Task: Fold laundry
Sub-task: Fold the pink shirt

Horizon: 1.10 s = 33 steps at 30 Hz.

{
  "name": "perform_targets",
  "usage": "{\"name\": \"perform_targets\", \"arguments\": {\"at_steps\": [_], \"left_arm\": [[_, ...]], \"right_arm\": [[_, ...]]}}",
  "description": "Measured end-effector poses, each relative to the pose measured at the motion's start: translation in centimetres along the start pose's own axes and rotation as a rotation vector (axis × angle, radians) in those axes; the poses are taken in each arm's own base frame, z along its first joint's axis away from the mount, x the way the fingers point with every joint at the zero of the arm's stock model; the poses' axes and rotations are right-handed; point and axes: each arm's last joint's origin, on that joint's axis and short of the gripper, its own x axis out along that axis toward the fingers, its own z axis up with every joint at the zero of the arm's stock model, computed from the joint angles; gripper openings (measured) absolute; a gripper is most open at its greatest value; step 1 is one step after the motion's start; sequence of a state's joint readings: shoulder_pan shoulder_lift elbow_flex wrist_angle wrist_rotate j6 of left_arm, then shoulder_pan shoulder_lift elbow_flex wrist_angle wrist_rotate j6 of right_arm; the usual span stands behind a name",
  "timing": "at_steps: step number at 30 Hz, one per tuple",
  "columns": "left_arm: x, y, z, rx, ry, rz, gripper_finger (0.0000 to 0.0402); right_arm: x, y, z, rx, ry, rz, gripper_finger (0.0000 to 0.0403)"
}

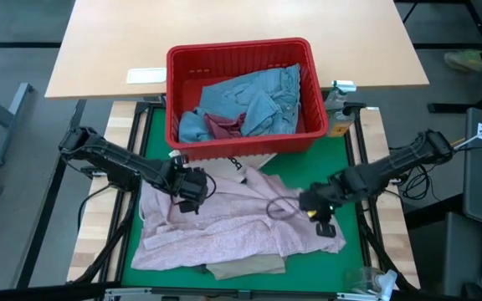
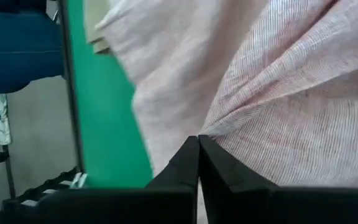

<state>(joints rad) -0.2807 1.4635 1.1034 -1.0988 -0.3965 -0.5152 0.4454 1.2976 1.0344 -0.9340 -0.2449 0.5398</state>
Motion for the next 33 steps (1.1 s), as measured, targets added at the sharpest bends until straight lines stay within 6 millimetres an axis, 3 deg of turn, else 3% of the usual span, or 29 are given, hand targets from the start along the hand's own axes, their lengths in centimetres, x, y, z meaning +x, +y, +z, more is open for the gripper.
{"name": "perform_targets", "arguments": {"at_steps": [7, 16, 27, 33], "left_arm": [[-0.3, -0.6, -0.3, 0.023, -0.01, -0.009, 0.0119], [-0.3, -0.7, -0.4, 0.027, 0.02, -0.062, 0.0119], [-0.3, -1.1, -0.1, 0.014, 0.012, -0.125, 0.0119], [-0.3, -1.2, 0.1, 0.025, -0.012, -0.141, 0.0119]], "right_arm": [[0.8, 2.7, -2.0, 0.137, -0.048, -0.099, 0.0005], [1.1, 3.8, -2.9, 0.255, -0.064, -0.106, 0.001], [1.1, 3.6, -3.1, 0.41, -0.044, -0.112, 0.015], [0.9, 2.9, -2.1, 0.389, -0.146, -0.166, 0.0178]]}}
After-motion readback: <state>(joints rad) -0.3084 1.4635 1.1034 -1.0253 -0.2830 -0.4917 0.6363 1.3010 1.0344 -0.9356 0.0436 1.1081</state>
